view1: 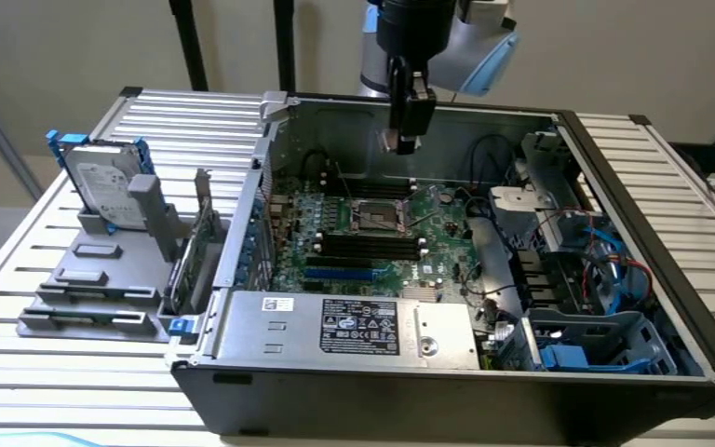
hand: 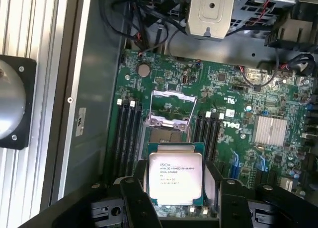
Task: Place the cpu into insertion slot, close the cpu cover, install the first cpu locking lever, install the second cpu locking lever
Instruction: 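Place the cpu into insertion slot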
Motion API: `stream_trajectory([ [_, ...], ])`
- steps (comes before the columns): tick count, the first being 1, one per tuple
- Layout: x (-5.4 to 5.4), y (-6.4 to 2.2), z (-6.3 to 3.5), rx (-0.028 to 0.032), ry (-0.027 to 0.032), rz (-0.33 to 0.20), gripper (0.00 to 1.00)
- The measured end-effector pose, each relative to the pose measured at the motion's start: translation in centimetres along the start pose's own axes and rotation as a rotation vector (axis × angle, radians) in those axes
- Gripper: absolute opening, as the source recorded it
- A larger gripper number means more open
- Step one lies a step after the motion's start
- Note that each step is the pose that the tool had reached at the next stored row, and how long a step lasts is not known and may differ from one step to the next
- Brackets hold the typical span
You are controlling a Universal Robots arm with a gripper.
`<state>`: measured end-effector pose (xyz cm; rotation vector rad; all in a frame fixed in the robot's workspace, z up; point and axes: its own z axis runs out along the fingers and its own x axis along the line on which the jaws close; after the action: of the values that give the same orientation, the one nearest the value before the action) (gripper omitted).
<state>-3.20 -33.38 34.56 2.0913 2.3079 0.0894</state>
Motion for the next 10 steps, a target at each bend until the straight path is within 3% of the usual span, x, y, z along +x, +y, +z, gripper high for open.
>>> stream_trajectory([
  [5,-0.01,-0.02,0.33,0.0026,-0.0047,0.085,0.54],
  [10,0.07,-0.07,0.9,0.0139,-0.0067,0.124,0.54],
])
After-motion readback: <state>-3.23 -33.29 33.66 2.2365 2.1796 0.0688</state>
